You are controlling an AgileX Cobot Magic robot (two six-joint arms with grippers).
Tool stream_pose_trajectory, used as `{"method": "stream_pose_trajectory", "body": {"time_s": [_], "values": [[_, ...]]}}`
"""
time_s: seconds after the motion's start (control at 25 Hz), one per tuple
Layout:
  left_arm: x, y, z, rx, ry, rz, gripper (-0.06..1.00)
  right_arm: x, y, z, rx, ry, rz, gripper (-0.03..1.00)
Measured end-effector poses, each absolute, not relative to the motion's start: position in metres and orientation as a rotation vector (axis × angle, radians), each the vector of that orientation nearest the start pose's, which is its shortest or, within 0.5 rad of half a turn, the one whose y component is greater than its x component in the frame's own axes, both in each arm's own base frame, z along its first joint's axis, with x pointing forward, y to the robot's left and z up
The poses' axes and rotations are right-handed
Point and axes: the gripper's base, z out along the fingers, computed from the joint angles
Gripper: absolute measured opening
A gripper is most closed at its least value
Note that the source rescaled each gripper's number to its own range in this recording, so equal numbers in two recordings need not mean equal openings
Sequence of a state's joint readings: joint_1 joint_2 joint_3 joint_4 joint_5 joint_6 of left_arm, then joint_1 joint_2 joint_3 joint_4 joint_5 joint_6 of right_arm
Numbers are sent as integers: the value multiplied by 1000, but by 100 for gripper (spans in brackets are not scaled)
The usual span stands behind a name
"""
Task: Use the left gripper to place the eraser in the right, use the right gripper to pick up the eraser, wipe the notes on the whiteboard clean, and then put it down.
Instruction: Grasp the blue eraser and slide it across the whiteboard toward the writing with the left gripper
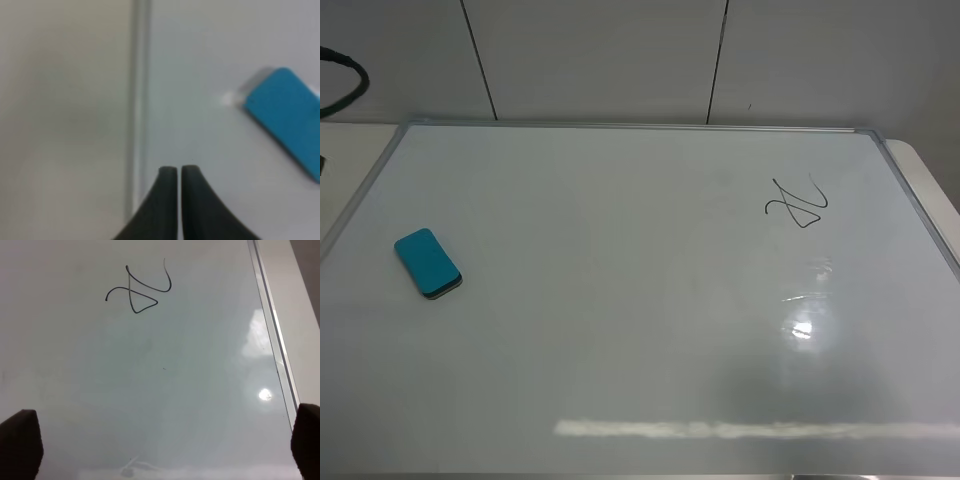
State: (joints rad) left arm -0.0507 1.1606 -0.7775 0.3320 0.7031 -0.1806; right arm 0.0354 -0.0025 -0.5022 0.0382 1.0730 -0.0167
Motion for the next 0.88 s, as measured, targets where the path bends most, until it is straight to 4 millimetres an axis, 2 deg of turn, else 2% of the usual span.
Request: {"method": "stream_pose_trajectory", "body": {"time_s": [0.08,0.12,0.28,0.56,0.88], "values": [[234,4,255,89,2590,229,0,-6,3,277,-56,2051,57,100],[246,1,237,104,2642,194,0,-6,3,277,-56,2051,57,100],[263,-7,208,118,2707,137,0,-6,3,277,-56,2051,57,100],[279,-29,169,226,2770,98,0,-6,3,277,-56,2051,57,100],[286,-33,136,307,2835,112,0,-6,3,277,-56,2051,57,100]]}}
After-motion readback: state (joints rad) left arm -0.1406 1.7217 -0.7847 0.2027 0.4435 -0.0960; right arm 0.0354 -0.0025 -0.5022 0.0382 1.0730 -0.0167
